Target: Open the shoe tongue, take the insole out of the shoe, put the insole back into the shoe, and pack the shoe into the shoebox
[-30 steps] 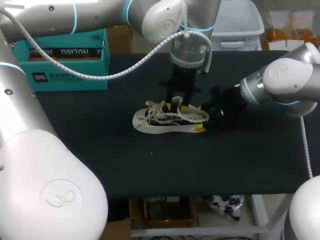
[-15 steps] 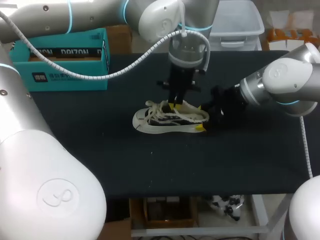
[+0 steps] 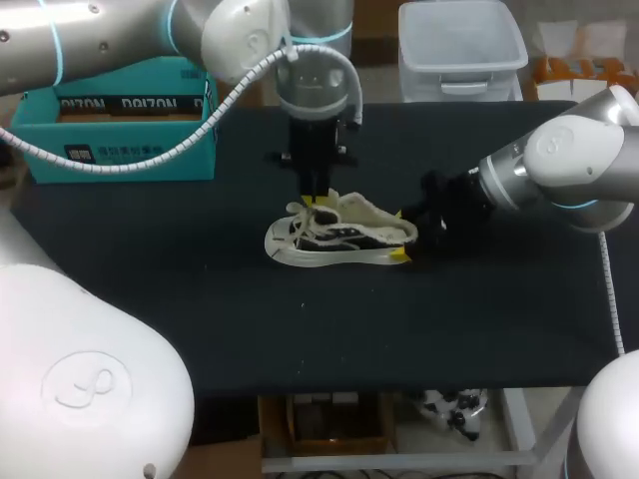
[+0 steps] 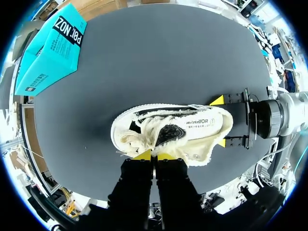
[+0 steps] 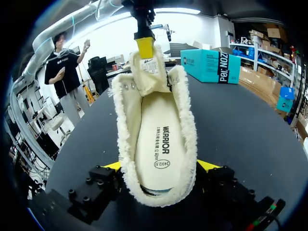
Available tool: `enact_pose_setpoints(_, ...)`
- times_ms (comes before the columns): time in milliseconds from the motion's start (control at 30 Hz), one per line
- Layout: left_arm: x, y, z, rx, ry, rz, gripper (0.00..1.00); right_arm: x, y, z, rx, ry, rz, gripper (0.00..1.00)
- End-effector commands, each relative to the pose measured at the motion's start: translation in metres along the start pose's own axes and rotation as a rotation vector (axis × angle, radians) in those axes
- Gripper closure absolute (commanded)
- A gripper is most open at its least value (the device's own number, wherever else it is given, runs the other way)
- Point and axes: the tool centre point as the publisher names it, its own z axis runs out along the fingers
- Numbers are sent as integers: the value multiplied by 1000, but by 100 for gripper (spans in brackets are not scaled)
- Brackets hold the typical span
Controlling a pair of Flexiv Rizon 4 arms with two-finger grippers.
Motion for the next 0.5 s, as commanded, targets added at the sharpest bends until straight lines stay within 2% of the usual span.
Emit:
enact_pose_setpoints(33,-21,8,1,25,178,5,100,0,-4,1,-4,-1,-2,100)
enact_pose_setpoints(500,-40,3,5,0,233,7,100,0,-4,1,-4,-1,-2,100)
